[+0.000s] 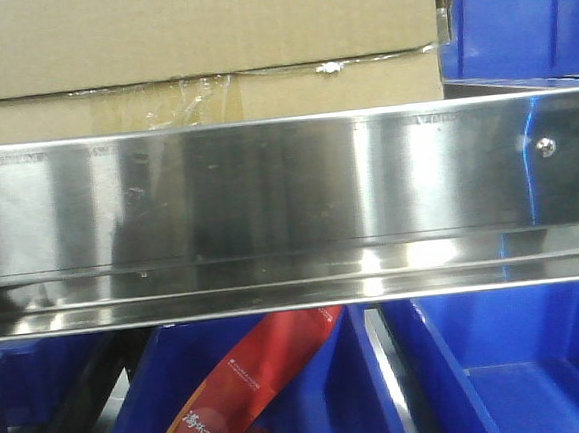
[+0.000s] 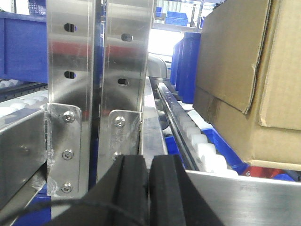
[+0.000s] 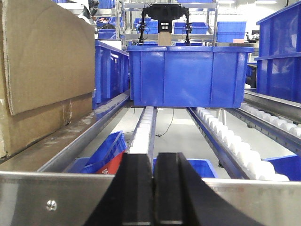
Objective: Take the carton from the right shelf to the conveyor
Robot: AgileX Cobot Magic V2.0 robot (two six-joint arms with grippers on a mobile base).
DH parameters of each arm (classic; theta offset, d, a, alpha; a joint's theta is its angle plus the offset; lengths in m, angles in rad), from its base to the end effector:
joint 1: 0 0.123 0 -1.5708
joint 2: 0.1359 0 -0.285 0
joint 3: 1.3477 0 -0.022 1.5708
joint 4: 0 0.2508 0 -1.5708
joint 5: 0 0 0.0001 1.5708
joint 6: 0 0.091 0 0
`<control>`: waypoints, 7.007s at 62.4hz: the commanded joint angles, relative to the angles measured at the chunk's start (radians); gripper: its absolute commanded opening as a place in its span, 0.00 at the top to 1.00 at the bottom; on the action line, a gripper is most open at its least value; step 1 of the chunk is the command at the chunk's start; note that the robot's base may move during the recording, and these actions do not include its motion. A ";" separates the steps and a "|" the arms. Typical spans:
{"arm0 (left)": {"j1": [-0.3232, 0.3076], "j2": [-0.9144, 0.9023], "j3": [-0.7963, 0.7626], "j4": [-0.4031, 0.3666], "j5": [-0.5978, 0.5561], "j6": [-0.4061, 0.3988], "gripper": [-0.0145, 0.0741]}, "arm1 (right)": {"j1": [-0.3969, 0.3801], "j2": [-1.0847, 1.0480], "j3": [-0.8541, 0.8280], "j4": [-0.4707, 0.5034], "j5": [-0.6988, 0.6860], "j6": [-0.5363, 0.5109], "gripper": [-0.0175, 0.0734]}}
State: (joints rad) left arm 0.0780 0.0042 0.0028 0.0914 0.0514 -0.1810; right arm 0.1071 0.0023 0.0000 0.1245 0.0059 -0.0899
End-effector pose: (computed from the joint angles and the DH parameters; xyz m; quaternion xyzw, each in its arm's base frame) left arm 0.0568 0.0049 0.2074 -0.0600 0.6942 -0.0026 0.7173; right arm 0.0561 0.0061 0.2125 -0.0249 0.6782 0.0522 0.7326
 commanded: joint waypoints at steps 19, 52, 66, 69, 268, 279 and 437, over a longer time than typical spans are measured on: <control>-0.006 -0.004 -0.003 0.000 -0.016 0.006 0.82 | 0.003 -0.002 0.000 0.002 -0.022 -0.009 0.87; -0.006 -0.004 -0.003 -0.038 -0.124 0.006 0.82 | 0.003 -0.002 0.000 0.002 -0.040 -0.009 0.87; -0.007 -0.004 -0.155 0.001 -0.008 0.006 0.82 | 0.003 -0.002 -0.074 0.004 -0.041 -0.007 0.87; -0.007 -0.004 -0.219 0.023 0.064 0.006 0.81 | 0.003 -0.002 -0.146 0.004 0.035 -0.007 0.87; -0.263 1.614 -2.052 0.063 1.170 0.012 0.85 | 0.344 1.706 -2.176 -0.145 1.215 0.204 0.88; -0.311 1.490 -2.013 0.055 1.170 0.012 0.85 | 0.367 1.580 -2.125 -0.147 1.215 0.204 0.88; -0.462 1.274 -1.672 0.149 1.170 -0.063 0.85 | 0.470 1.330 -1.732 -0.147 1.032 0.204 0.88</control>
State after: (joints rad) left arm -0.3793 1.2878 -1.6691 0.2555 1.2436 -0.2549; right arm 0.5721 1.3506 -1.7260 -0.0382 1.1137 0.1404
